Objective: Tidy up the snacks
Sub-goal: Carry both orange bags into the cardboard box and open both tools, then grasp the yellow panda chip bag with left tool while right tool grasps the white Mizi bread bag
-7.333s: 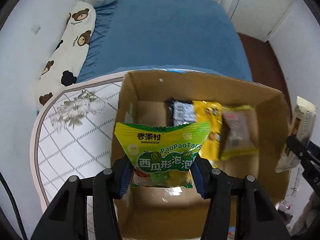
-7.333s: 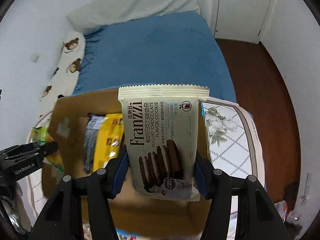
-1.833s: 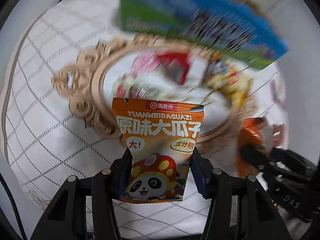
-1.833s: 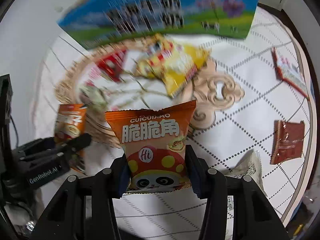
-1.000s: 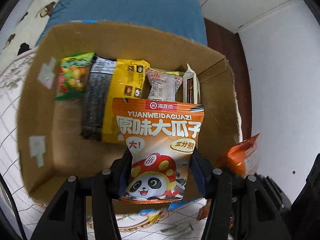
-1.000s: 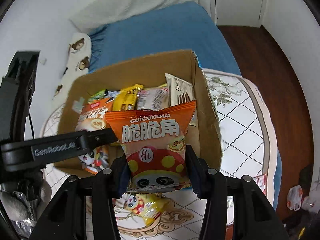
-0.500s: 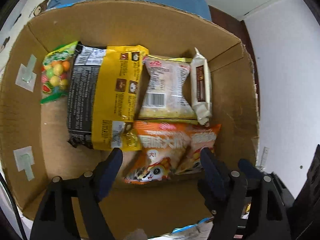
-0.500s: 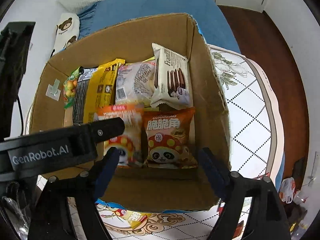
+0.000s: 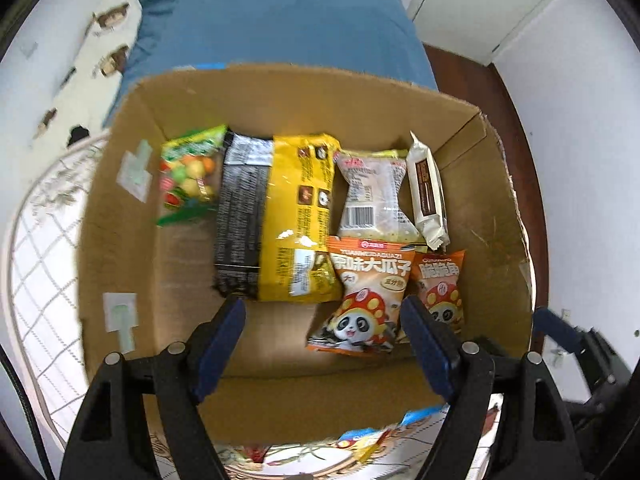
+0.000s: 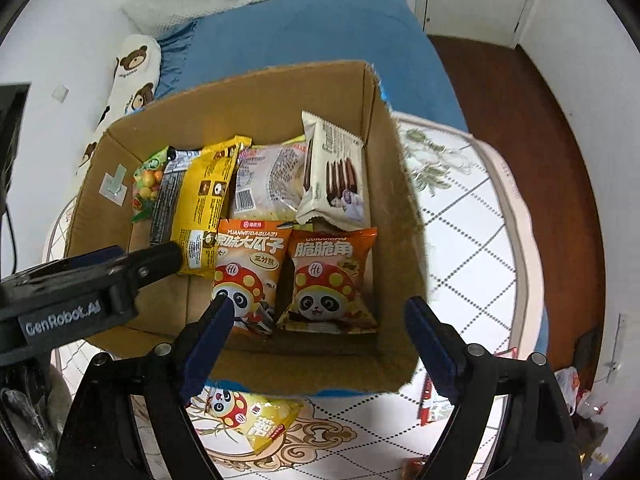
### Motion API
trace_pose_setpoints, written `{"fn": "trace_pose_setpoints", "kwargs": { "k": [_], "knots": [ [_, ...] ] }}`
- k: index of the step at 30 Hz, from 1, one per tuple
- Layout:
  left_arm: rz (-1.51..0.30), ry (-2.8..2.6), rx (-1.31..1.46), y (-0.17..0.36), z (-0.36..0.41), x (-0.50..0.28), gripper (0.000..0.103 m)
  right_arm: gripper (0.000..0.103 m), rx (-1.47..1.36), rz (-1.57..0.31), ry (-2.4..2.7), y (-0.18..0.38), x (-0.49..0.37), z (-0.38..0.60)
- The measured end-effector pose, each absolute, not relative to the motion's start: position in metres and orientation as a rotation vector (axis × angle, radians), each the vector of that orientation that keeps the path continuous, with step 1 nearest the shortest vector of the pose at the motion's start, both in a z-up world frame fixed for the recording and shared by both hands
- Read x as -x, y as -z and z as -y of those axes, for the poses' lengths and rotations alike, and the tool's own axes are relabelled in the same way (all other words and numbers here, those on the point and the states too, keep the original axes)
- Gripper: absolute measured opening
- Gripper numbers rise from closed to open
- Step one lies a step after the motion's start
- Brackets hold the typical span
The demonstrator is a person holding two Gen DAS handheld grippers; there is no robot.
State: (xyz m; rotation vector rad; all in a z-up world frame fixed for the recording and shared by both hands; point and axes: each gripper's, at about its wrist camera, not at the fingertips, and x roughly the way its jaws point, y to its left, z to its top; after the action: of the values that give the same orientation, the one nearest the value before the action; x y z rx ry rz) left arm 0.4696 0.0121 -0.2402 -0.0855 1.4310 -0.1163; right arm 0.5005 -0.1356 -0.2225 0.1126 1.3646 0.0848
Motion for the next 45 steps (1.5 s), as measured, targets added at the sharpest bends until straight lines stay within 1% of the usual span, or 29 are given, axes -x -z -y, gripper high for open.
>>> {"fn": "trace_pose_setpoints", "kwargs": {
  "k": [7, 15, 24, 29, 33, 37, 45],
  "knots": [
    [-1.258, 0.091, 0.036, 0.197, -0.026, -0.433, 0.079, 0.089, -0.079, -1.255, -0.084, 0.186, -0.473, 0.131],
    [-1.108, 0.058, -0.031, 0.16, -0.032, -0.394, 0.079, 0.089, -0.053, -1.139, -0.085, 0.144, -0.437, 0.123],
    [-1.024, 0.071, 0.001, 0.121, -0.044, -0.348, 0.079, 0.089, -0.077, -1.047, -0.115, 0.1, -0.393, 0.117],
    [-1.017, 0.075, 0.026, 0.114, -0.047, -0.322, 0.079, 0.089, -0.142, -1.04, -0.127, 0.094, -0.366, 0.122],
    [-1.074, 0.071, 0.04, 0.131, -0.046, -0.304, 0.079, 0.09, -0.223, -1.107, -0.127, 0.116, -0.344, 0.135],
    [-1.202, 0.069, 0.05, 0.17, -0.042, -0.29, 0.079, 0.091, -0.359, -1.212, -0.079, 0.16, -0.319, 0.163],
    [-1.421, 0.065, 0.111, 0.247, -0.03, -0.28, 0.079, 0.091, -0.764, -1.47, 0.113, 0.291, -0.238, 0.231]
  ]
}}
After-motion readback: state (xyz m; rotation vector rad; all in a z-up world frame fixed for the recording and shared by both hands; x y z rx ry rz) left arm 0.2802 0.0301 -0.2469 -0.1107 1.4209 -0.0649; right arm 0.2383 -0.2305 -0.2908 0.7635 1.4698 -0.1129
